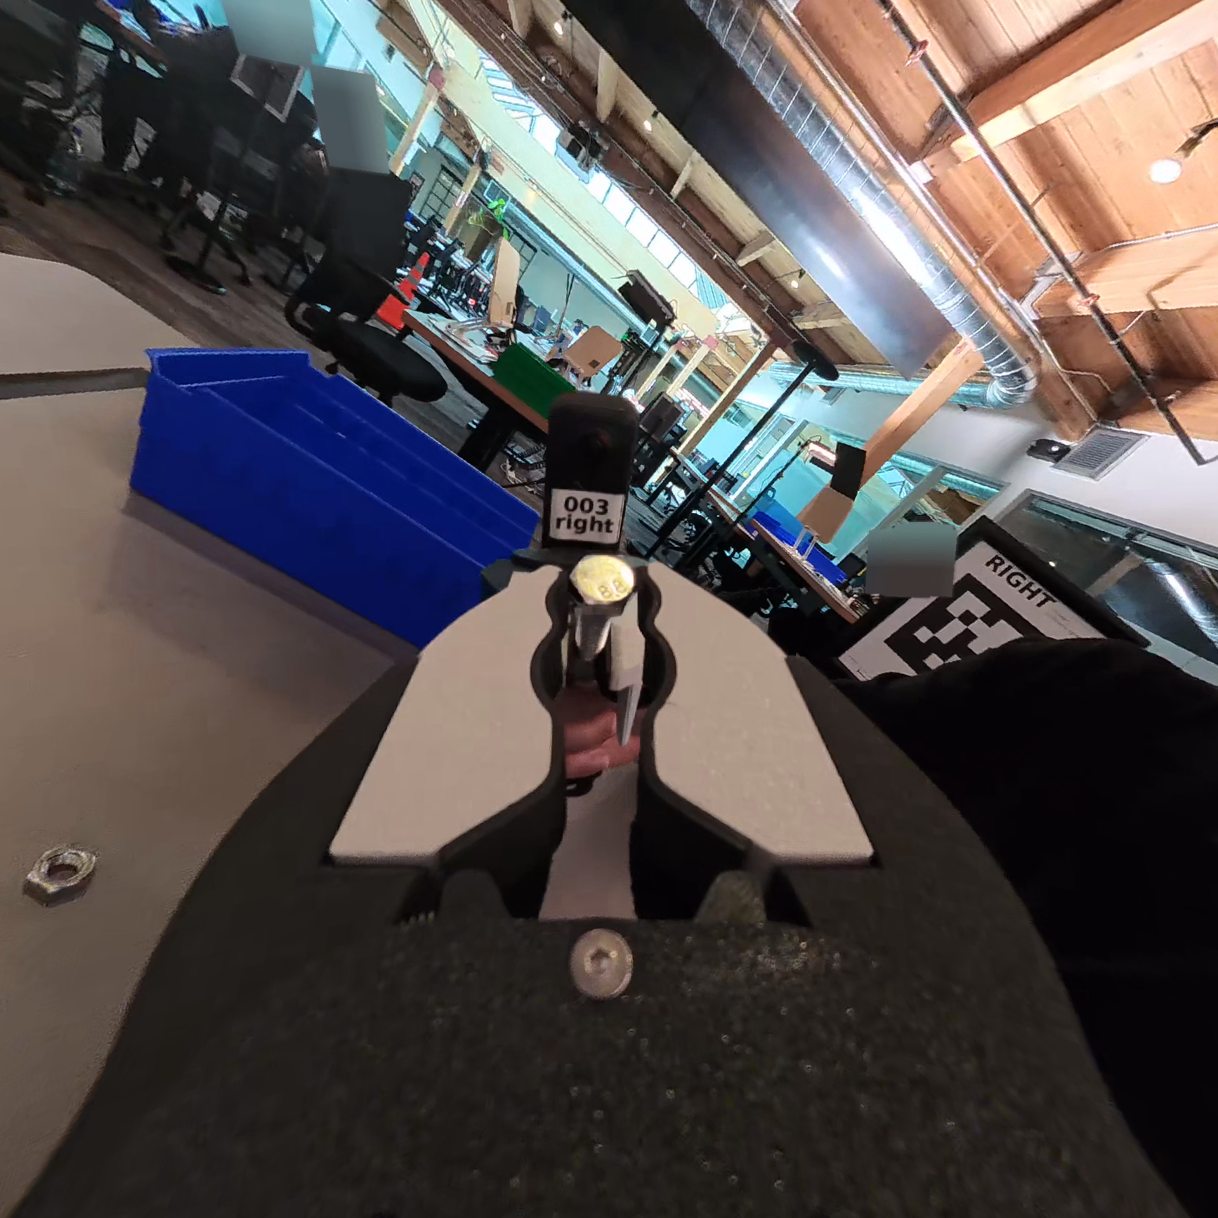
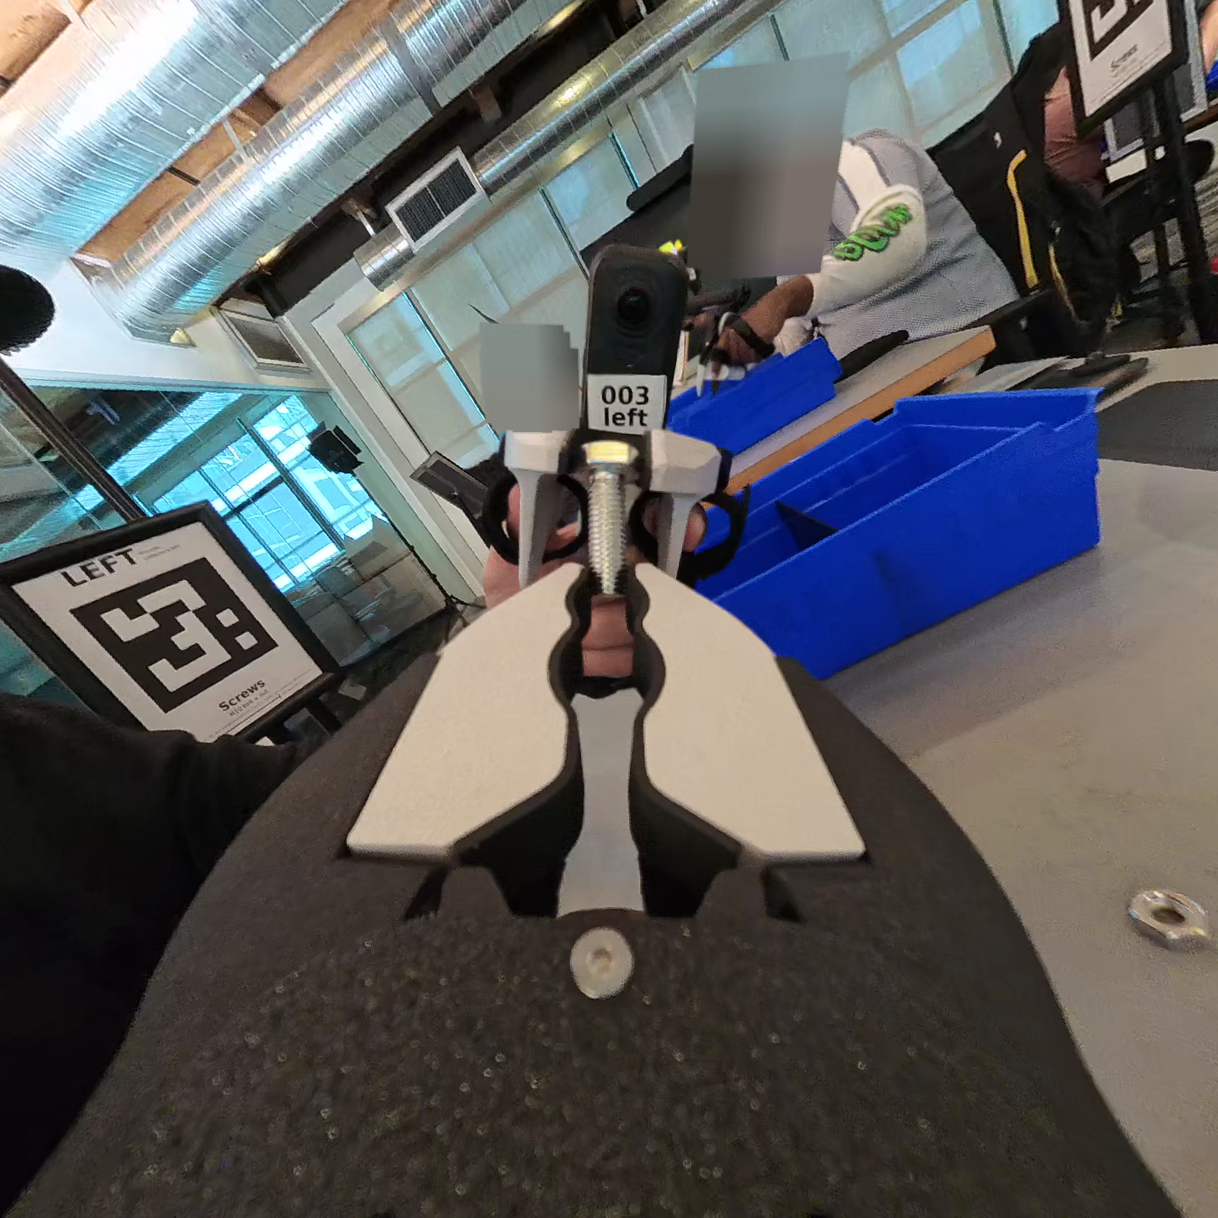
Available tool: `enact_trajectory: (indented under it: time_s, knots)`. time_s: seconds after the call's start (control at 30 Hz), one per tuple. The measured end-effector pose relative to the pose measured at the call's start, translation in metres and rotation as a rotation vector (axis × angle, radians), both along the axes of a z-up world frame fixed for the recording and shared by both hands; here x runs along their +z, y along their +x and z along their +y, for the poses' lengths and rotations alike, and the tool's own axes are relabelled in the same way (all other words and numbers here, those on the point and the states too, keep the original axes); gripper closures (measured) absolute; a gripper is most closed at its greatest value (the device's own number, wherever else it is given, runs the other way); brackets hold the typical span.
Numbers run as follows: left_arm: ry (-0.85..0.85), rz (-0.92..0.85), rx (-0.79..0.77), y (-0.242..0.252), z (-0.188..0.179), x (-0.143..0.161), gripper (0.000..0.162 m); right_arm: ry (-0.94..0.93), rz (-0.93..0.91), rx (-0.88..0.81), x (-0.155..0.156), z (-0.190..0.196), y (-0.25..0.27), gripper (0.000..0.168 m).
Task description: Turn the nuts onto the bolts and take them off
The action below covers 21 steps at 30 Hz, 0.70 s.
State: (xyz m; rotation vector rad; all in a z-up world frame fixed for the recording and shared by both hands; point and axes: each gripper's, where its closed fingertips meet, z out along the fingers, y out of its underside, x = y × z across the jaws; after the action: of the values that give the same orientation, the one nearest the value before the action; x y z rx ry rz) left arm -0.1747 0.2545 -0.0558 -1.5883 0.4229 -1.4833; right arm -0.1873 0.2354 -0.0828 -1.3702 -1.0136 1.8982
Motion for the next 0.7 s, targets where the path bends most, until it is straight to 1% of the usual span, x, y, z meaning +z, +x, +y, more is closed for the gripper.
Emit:
enact_trajectory:
  time_s: [0.07, 0.17, 0.23, 0.37, 0.43, 0.6, 0.7]
  knots:
    - [0.004, 0.039, -0.019, 0.003, -0.002, -0.004, 0.143, 0.022, -0.042, 0.018, -0.002, 0.001, 0.007, 0.159]
    - [0.007, 0.153, -0.053, 0.002, -0.009, -0.015, 0.143, 0.086, -0.132, 0.037, -0.008, 0.000, 0.014, 0.159]
    - [0.028, 0.207, -0.046, -0.001, -0.011, -0.017, 0.138, 0.106, -0.165, 0.059, -0.009, -0.003, 0.020, 0.159]
    - [0.043, 0.275, -0.077, 0.002, -0.019, -0.019, 0.137, 0.145, -0.214, 0.084, -0.016, -0.007, 0.022, 0.159]
    - [0.030, 0.319, -0.099, 0.006, -0.022, -0.025, 0.135, 0.178, -0.236, 0.076, -0.020, -0.009, 0.019, 0.159]
    - [0.065, 0.363, -0.129, 0.011, -0.029, -0.032, 0.135, 0.159, -0.232, 0.135, -0.019, -0.020, 0.016, 0.159]
    - [0.116, 0.380, -0.148, 0.012, -0.036, -0.029, 0.136, 0.096, -0.214, 0.204, -0.016, -0.026, 0.017, 0.159]
